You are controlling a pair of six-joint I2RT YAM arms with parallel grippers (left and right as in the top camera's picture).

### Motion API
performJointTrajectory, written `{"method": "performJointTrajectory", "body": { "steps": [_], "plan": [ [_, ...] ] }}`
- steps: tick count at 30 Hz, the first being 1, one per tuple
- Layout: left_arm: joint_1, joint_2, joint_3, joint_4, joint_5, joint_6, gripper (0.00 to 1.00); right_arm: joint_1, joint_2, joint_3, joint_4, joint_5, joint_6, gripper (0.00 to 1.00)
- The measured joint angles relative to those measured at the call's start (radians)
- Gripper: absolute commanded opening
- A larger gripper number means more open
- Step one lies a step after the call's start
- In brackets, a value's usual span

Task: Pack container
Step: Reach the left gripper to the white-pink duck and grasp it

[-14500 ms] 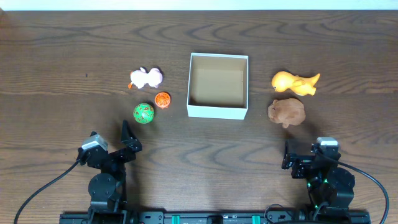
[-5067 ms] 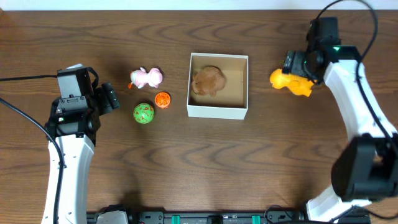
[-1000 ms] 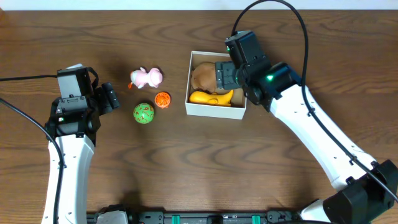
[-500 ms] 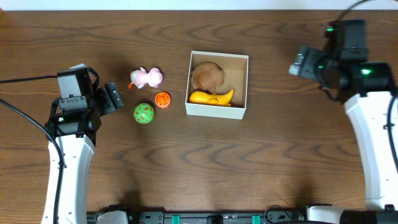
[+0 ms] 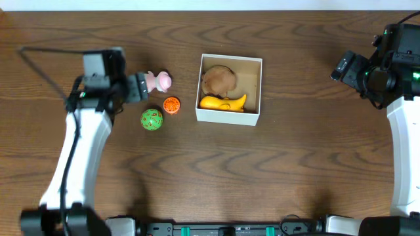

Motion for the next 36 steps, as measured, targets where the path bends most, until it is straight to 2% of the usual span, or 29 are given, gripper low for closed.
{"method": "performJointTrajectory", "body": {
  "steps": [9,18,25,28,29,33,36],
  "plan": [
    [-0.070,0.253,0.094,0.127,-0.016,0.060,0.89,0.000,0.000,0.000,-0.029,-0.007,0.000,0.91],
    [-0.114,0.407,0.094,0.240,-0.027,0.137,0.86,0.000,0.000,0.000,-0.068,-0.007,0.000,0.88],
    [-0.114,0.495,0.096,0.269,-0.066,0.148,0.86,0.000,0.000,0.000,-0.095,-0.007,0.000,0.85],
    [-0.115,0.504,0.097,0.272,-0.076,0.153,0.73,0.000,0.000,0.000,-0.096,-0.007,0.000,0.85],
    [-0.116,0.505,0.098,0.272,-0.078,0.157,0.64,0.000,0.000,0.000,-0.097,-0.007,0.000,0.84],
    [-0.119,0.505,0.104,0.277,-0.081,0.158,0.41,0.000,0.000,0.000,-0.099,-0.007,0.000,0.84],
    [-0.122,0.505,0.111,0.278,-0.083,0.161,0.32,0.000,0.000,0.000,-0.105,-0.007,0.000,0.84]
  ]
}}
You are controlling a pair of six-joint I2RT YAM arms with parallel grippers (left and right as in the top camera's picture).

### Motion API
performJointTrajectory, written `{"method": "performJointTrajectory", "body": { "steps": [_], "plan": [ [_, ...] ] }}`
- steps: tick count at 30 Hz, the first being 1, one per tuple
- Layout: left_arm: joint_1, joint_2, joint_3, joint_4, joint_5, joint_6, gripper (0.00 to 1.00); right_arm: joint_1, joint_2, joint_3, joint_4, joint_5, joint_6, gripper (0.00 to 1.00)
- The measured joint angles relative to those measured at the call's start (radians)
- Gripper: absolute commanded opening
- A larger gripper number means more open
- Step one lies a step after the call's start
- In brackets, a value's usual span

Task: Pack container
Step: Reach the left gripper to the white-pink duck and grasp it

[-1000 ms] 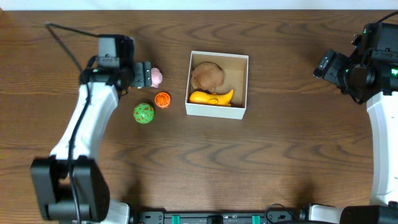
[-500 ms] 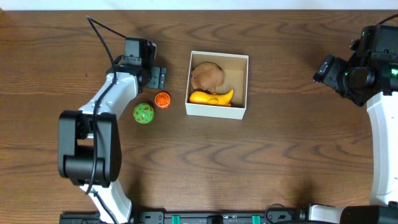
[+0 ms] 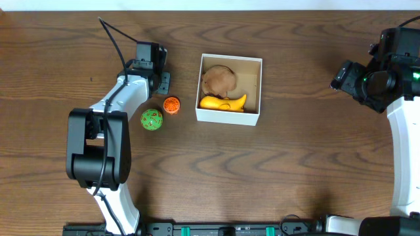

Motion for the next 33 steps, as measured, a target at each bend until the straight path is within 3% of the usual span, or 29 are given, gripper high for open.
{"method": "performJointTrajectory", "body": {
  "steps": [5,10,16,24,33],
  "plan": [
    [0.000,-0.001,0.003,-0.002,0.000,-0.020,0.21,0.000,0.000,0.000,-0.005,0.000,0.000,0.84],
    [0.000,-0.031,0.003,-0.021,-0.003,-0.029,0.19,0.000,0.000,0.000,-0.006,0.000,0.000,0.84],
    [0.002,-0.093,0.003,-0.060,-0.010,-0.034,0.06,0.000,0.000,0.000,-0.006,0.000,0.000,0.84],
    [-0.040,-0.321,0.002,-0.150,-0.027,-0.030,0.06,0.000,0.000,0.000,-0.006,0.000,0.000,0.84],
    [-0.269,-0.475,0.002,-0.196,-0.029,-0.031,0.06,0.000,0.000,0.000,-0.008,0.000,0.000,0.84]
  ]
}}
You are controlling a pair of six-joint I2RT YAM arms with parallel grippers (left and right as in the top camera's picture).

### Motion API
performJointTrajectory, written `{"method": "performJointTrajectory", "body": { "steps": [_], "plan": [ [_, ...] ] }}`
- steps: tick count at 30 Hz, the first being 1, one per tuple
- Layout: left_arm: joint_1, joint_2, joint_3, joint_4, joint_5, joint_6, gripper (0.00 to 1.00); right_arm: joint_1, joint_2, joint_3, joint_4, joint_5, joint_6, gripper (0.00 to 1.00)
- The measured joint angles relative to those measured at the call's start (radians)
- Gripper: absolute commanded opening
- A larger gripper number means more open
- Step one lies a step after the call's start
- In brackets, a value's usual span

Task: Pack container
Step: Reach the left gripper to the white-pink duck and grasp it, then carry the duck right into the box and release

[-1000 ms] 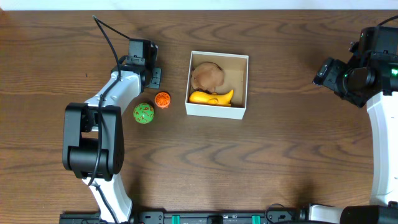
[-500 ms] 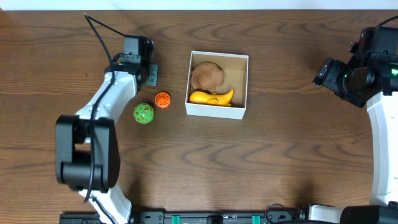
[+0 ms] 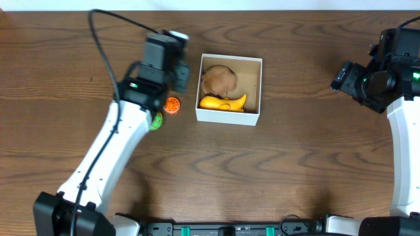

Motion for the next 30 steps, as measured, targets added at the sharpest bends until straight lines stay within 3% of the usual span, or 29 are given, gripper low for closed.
{"method": "performJointTrajectory", "body": {
  "steps": [11,20,30],
  "plan": [
    [-0.235,0.122,0.000,0.164,0.003,-0.056,0.06,0.000,0.000,0.000,-0.019,0.000,0.000,0.84],
    [-0.303,0.272,0.000,0.320,0.003,-0.129,0.06,0.000,0.000,0.000,-0.032,0.000,0.000,0.82],
    [-0.335,0.285,0.000,0.376,0.003,-0.126,0.06,0.000,0.000,0.000,-0.037,0.000,0.000,0.82]
  ]
}}
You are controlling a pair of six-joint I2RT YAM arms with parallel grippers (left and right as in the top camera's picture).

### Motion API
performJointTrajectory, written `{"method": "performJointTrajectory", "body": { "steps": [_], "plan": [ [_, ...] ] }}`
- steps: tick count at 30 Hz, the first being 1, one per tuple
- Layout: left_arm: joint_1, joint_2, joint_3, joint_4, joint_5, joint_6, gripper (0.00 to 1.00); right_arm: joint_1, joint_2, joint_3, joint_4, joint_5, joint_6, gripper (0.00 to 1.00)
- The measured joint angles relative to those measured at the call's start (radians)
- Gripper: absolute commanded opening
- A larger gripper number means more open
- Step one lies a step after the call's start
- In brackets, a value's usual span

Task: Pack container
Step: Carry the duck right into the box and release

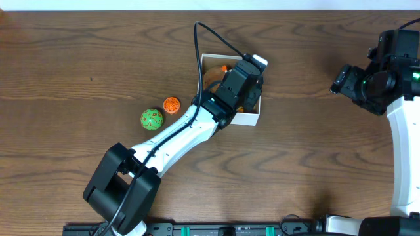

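The white box stands at the table's middle, mostly covered by my left arm. My left gripper hangs over the box's right half, its fingers hidden under the wrist. Slivers of the brown toy and the yellow toy show inside the box. A green ball and a small orange ball lie on the table left of the box. The pink toy is out of sight. My right gripper hovers far right, away from everything.
The left arm's black cable loops over the table behind the box. The wooden table carries nothing else in view.
My left gripper has moved from the box's upper-left corner to above the box's right half. The green ball, then half hidden by the arm, shows whole again. The right arm stayed put.
The pink toy lay left of the box with my left gripper beside it. Then the gripper covered that spot. Then the toy was gone from the table and the gripper stood at the box's corner. Now the gripper is over the box.
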Motion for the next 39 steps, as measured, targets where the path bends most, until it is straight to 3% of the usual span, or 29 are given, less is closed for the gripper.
{"method": "performJointTrajectory", "body": {
  "steps": [8,17,19,20,25,32,39],
  "plan": [
    [0.000,0.037,0.000,0.068,0.000,0.017,0.06,0.000,0.000,0.000,-0.013,0.000,0.000,0.80],
    [0.000,0.122,0.000,0.170,-0.001,0.114,0.08,0.000,0.000,0.000,-0.015,0.000,0.000,0.80],
    [0.000,0.122,0.000,0.175,-0.001,0.131,0.17,0.000,0.000,0.000,-0.014,0.000,0.000,0.80],
    [0.000,0.122,0.000,0.175,-0.001,0.138,0.31,0.000,0.000,0.000,-0.014,0.000,0.000,0.80],
    [0.001,0.122,0.000,0.180,-0.006,0.154,0.65,0.000,0.000,0.000,-0.017,0.000,0.000,0.80],
    [0.001,0.087,0.000,0.165,-0.035,0.158,0.73,0.000,0.000,0.000,-0.028,0.000,0.000,0.81],
    [0.002,-0.121,0.000,0.058,-0.118,0.158,0.73,0.000,0.000,0.000,-0.028,0.000,0.000,0.81]
  ]
}}
